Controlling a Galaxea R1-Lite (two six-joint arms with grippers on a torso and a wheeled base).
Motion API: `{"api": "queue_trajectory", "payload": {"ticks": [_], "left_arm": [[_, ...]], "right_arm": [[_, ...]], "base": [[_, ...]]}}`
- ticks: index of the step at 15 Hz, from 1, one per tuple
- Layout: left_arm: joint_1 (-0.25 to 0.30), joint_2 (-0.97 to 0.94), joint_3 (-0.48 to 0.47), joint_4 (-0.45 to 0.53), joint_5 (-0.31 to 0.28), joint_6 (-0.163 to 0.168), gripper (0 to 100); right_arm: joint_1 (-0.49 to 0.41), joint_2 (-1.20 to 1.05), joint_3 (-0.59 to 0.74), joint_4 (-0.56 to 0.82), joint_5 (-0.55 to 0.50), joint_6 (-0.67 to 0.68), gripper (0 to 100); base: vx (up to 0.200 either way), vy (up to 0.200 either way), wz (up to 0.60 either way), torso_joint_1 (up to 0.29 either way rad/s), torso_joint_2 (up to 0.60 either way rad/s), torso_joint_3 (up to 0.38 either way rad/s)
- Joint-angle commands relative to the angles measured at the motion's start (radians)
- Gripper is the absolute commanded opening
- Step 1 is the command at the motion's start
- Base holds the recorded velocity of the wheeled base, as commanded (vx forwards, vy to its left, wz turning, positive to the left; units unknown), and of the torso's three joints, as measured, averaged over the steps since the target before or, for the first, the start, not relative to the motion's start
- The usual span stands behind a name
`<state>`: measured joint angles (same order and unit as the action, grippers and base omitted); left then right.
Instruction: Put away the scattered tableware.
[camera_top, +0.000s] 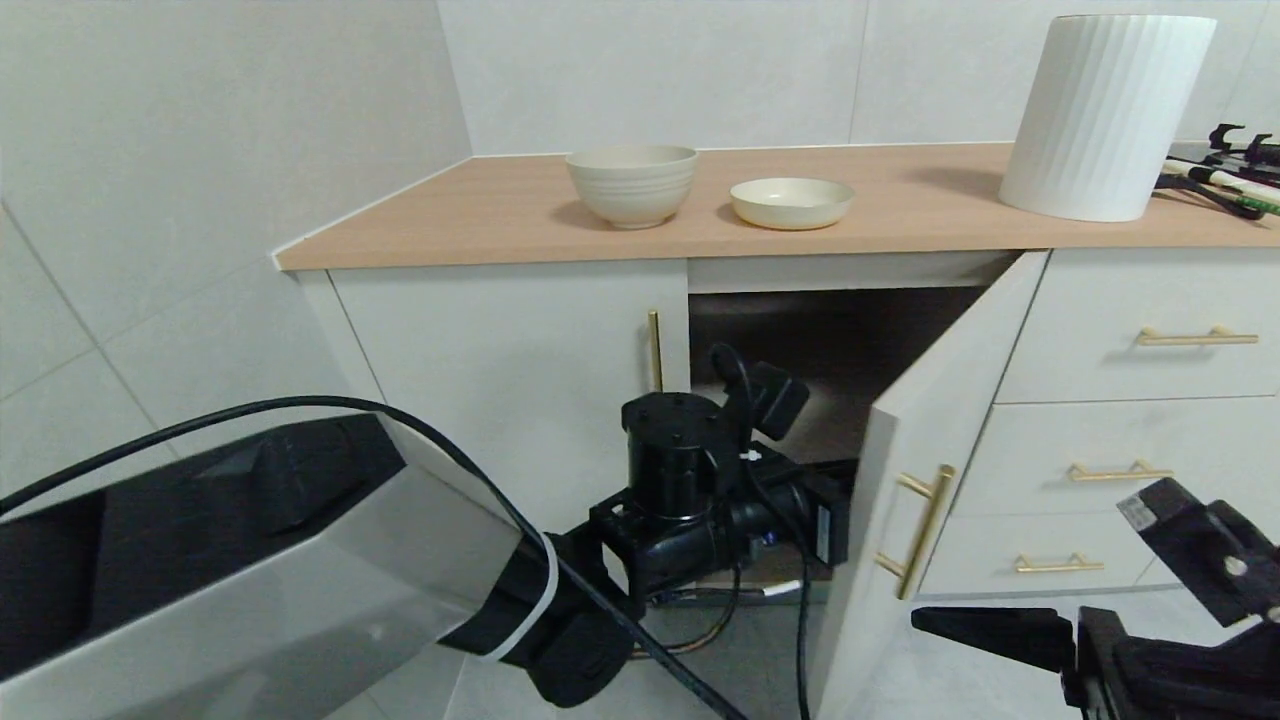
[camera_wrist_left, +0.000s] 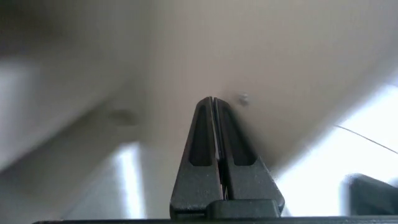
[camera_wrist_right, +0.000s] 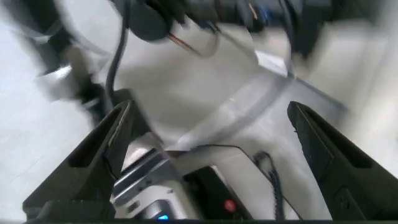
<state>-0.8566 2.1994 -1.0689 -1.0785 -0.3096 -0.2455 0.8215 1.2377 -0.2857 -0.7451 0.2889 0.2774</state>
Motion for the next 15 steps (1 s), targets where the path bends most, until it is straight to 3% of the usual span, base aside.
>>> {"api": "queue_trajectory", "payload": {"ticks": [1, 2, 3, 5, 8, 10, 13, 15], "left_arm": [[-0.113, -0.112, 0.069, -0.008, -0.137, -0.115, 0], [-0.116, -0.122, 0.078, -0.008, -0.167, -0.121, 0], [-0.107, -0.121, 0.080, -0.008, -0.161, -0.107, 0], [-0.010, -0.121, 0.107, -0.006, -0.154, -0.040, 0], [0.097, -0.179, 0.190, 0.002, -0.082, 0.048, 0], [0.162, -0.290, 0.279, 0.037, -0.065, 0.060, 0], [0.255, -0.514, 0.405, 0.206, 0.018, 0.058, 0], [0.349, -0.649, 0.460, 0.312, 0.056, 0.057, 0]], "right_arm": [[0.064, -0.129, 0.008, 0.032, 0.001, -0.046, 100], [0.064, -0.142, 0.003, 0.064, 0.003, -0.066, 100], [0.064, -0.145, -0.001, 0.079, 0.003, -0.067, 100], [0.062, -0.135, -0.012, 0.084, 0.001, -0.067, 100], [0.019, -0.095, -0.050, 0.127, -0.011, -0.064, 100], [0.013, -0.075, -0.099, 0.182, -0.060, -0.063, 100], [0.013, -0.009, -0.204, 0.196, -0.189, -0.067, 100], [-0.031, 0.055, -0.314, 0.262, -0.195, -0.084, 100]], "base": [[0.000, 0.000, 0.00, 0.000, 0.00, 0.000], [0.000, 0.000, 0.00, 0.000, 0.00, 0.000], [0.000, 0.000, 0.00, 0.000, 0.00, 0.000], [0.000, 0.000, 0.00, 0.000, 0.00, 0.000], [0.000, 0.000, 0.00, 0.000, 0.00, 0.000], [0.000, 0.000, 0.00, 0.000, 0.00, 0.000], [0.000, 0.000, 0.00, 0.000, 0.00, 0.000], [0.000, 0.000, 0.00, 0.000, 0.00, 0.000]]}}
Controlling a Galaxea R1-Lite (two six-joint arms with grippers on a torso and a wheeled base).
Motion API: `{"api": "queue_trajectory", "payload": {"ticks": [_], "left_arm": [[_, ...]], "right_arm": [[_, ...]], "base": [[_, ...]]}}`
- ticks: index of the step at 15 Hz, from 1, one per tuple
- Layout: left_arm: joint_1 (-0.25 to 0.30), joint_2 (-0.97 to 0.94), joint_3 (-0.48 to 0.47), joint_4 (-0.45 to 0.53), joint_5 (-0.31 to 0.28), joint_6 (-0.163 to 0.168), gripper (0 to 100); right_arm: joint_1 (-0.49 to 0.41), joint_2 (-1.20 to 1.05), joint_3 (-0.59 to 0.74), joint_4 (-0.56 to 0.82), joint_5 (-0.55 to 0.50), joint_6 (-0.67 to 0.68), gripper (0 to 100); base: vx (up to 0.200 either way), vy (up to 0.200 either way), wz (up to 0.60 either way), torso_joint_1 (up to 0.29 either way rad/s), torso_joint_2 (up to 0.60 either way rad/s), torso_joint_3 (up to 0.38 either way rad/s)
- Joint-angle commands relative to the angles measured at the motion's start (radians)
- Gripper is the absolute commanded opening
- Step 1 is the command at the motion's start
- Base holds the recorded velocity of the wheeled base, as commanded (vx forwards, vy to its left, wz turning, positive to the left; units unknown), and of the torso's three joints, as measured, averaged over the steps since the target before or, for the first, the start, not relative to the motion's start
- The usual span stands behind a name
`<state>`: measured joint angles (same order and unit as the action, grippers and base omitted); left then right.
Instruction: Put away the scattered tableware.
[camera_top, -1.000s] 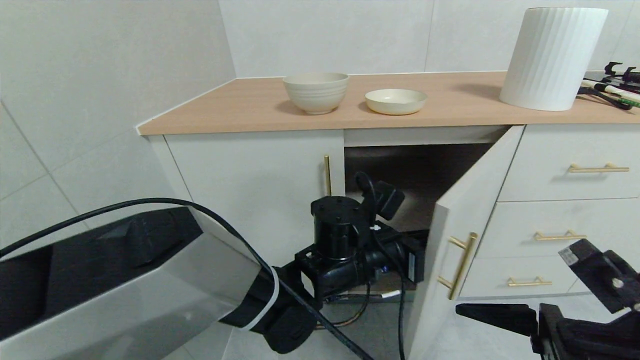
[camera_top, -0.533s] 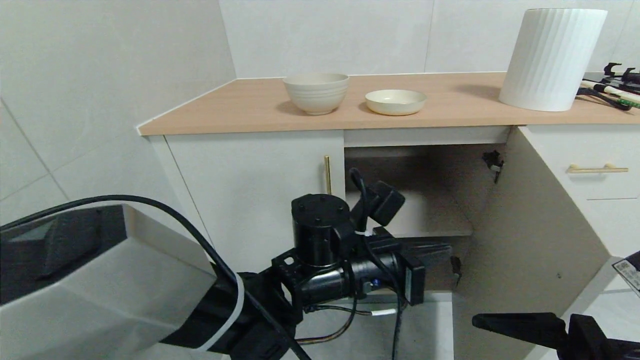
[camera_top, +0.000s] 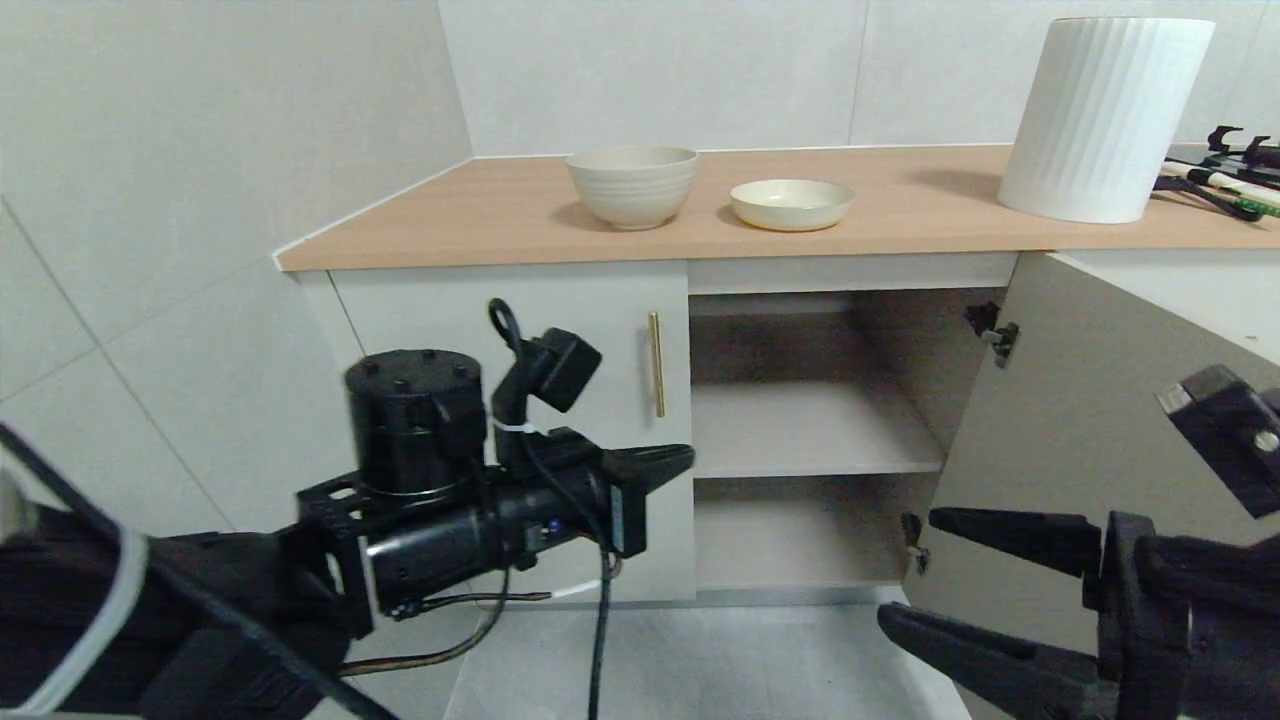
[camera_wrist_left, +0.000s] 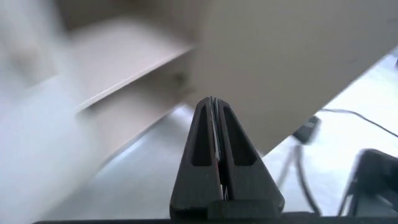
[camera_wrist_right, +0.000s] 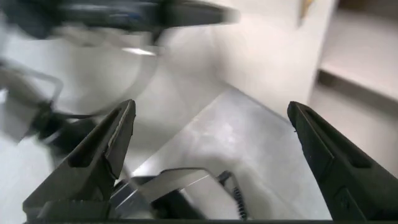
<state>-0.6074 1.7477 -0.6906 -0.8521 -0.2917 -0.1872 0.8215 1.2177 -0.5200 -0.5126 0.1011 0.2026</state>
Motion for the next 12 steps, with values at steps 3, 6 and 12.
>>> {"api": "queue_trajectory", "payload": {"ticks": [3, 6, 12], "left_arm": [[0.198, -0.310, 0.106, 0.223, 0.039, 0.000, 0], [0.281, -0.410, 0.095, 0.346, 0.037, -0.003, 0], [0.321, -0.428, 0.051, 0.397, 0.042, -0.011, 100]], "right_arm": [[-0.094, 0.163, -0.224, 0.149, -0.011, -0.029, 100], [-0.191, 0.258, -0.376, 0.192, -0.014, -0.029, 100], [-0.209, 0.244, -0.436, 0.281, -0.031, -0.020, 100]], "base": [[0.000, 0.000, 0.00, 0.000, 0.00, 0.000], [0.000, 0.000, 0.00, 0.000, 0.00, 0.000], [0.000, 0.000, 0.00, 0.000, 0.00, 0.000]]}}
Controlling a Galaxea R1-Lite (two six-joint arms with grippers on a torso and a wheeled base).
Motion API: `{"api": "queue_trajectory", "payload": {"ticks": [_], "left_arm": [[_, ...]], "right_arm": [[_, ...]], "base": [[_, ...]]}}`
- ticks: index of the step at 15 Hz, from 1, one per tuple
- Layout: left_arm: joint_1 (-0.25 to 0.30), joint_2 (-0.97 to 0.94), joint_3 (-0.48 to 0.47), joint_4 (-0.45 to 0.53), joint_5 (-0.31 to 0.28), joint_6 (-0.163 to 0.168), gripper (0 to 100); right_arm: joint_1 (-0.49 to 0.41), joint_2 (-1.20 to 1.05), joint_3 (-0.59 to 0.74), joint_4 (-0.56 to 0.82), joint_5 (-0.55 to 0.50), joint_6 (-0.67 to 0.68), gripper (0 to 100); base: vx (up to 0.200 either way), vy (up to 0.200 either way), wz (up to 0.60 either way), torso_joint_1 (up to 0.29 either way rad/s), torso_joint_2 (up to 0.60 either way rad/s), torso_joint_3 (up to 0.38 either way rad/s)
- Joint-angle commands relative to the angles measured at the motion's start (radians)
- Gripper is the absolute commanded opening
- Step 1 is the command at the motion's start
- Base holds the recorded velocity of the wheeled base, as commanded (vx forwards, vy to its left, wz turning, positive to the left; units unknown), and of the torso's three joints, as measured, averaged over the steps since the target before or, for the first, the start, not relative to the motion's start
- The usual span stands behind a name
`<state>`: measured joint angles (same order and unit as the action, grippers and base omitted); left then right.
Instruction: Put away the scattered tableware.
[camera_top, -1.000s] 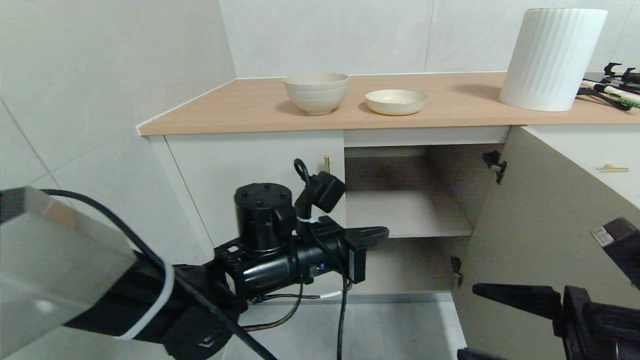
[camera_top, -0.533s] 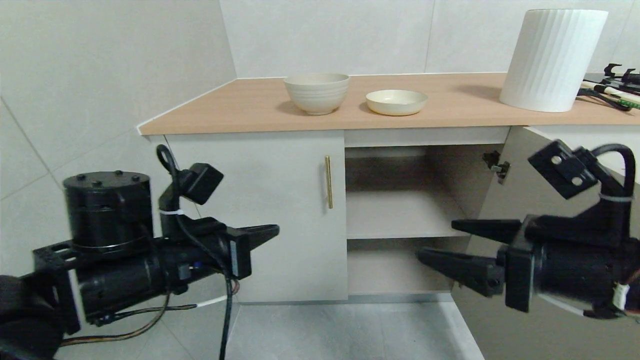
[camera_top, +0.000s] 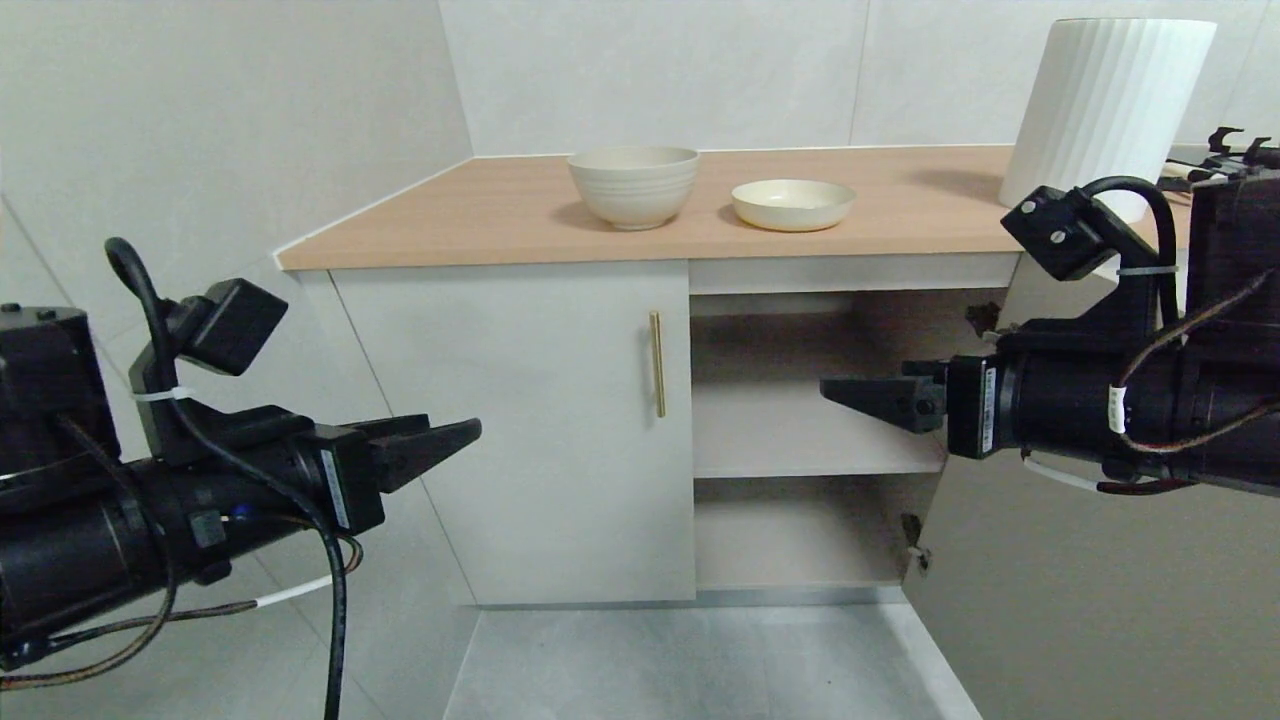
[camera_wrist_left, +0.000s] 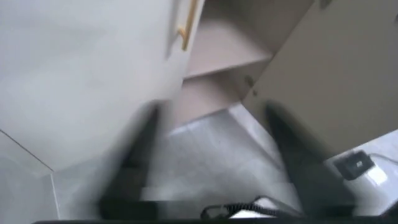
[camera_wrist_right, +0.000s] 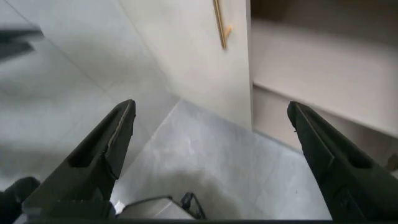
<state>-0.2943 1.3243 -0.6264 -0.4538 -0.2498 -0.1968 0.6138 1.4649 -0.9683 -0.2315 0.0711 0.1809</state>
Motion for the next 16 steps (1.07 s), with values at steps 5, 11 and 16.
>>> {"api": "queue_trajectory", "payload": {"ticks": [5, 11, 16], "left_arm": [[0.029, -0.028, -0.064, 0.029, 0.001, -0.072, 100], [0.029, -0.074, -0.101, 0.118, -0.002, -0.072, 100], [0.044, -0.069, -0.107, 0.119, -0.002, -0.069, 100]], "right_arm": [[0.003, -0.026, 0.049, 0.001, -0.043, -0.008, 100], [0.004, -0.032, 0.043, 0.041, -0.043, -0.001, 100], [0.004, -0.041, 0.043, 0.041, -0.043, -0.003, 100]], "base": [[0.000, 0.000, 0.00, 0.000, 0.00, 0.000], [0.000, 0.000, 0.00, 0.000, 0.00, 0.000], [0.120, 0.000, 0.00, 0.000, 0.00, -0.001]]}}
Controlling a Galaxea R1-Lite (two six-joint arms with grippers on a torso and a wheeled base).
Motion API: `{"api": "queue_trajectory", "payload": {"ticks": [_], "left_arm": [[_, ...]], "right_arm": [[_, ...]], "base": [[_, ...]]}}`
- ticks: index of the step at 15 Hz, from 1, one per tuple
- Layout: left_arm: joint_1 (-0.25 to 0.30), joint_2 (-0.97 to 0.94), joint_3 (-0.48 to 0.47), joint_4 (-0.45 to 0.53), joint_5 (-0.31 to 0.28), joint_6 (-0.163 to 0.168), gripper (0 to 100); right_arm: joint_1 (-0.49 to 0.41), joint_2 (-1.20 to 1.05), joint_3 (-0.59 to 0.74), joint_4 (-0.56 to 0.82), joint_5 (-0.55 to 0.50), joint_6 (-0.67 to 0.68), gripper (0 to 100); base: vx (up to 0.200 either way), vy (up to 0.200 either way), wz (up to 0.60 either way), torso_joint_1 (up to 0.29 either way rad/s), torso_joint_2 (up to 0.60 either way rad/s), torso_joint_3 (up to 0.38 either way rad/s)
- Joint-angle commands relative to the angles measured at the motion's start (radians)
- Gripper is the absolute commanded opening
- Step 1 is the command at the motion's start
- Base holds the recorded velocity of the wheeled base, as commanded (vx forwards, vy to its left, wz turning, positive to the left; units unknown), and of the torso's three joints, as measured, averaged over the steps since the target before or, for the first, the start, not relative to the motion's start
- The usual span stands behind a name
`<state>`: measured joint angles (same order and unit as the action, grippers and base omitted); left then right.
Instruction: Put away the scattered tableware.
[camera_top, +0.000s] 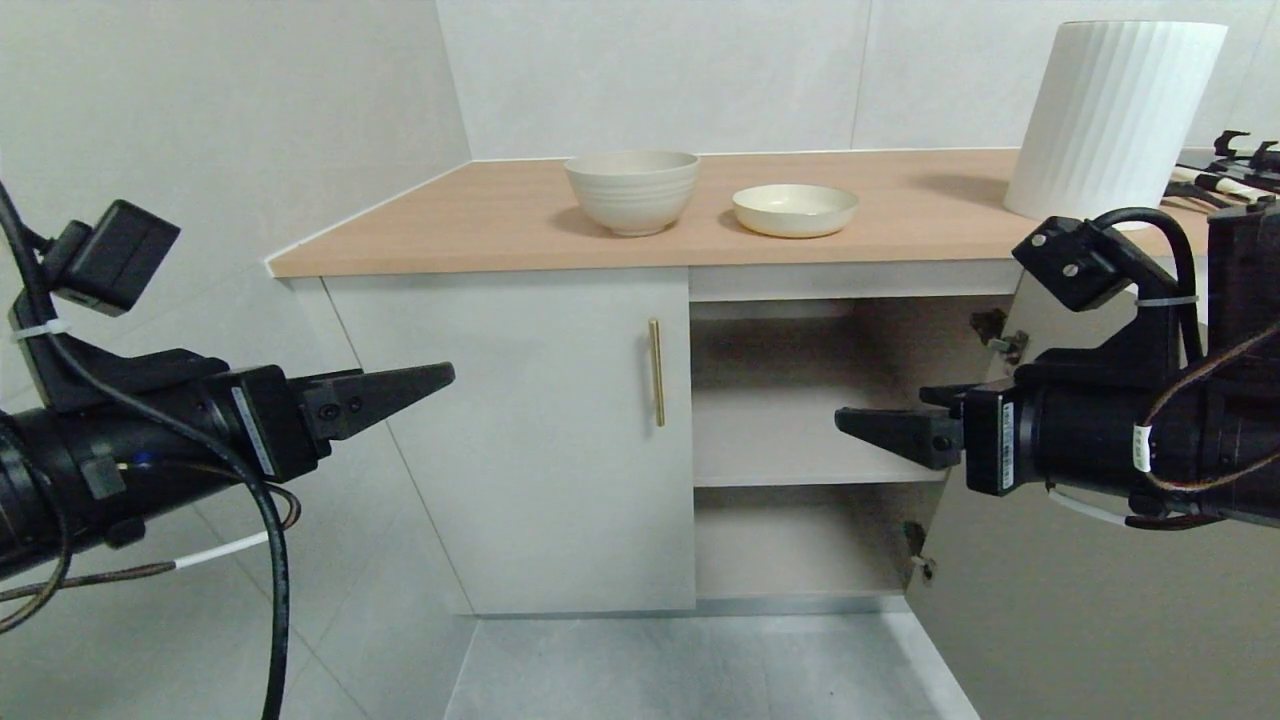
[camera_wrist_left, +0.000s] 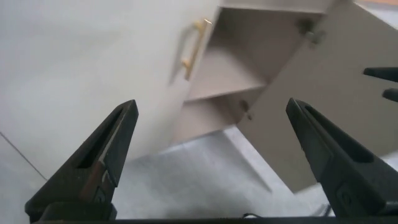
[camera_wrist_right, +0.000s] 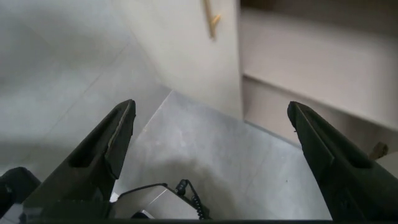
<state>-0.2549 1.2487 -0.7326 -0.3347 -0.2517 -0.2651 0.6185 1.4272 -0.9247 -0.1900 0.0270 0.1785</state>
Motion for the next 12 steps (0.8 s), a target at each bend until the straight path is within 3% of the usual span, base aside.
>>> {"api": "queue_trajectory", "payload": {"ticks": [1, 9, 12], "left_arm": [[0.005, 0.008, -0.001, 0.000, 0.000, 0.001, 100], [0.006, 0.015, -0.001, -0.003, -0.001, 0.001, 100], [0.006, 0.005, -0.001, -0.001, -0.003, 0.001, 100]], "right_arm": [[0.000, -0.004, 0.000, 0.000, 0.001, 0.001, 100], [0.000, -0.030, 0.030, -0.003, 0.013, -0.004, 100], [0.000, -0.053, 0.032, 0.001, 0.014, -0.005, 100]], "base": [[0.200, 0.000, 0.00, 0.012, 0.01, 0.007], [0.200, 0.000, 0.00, 0.004, 0.00, 0.005], [0.000, 0.000, 0.00, 0.000, 0.00, 0.000]]}}
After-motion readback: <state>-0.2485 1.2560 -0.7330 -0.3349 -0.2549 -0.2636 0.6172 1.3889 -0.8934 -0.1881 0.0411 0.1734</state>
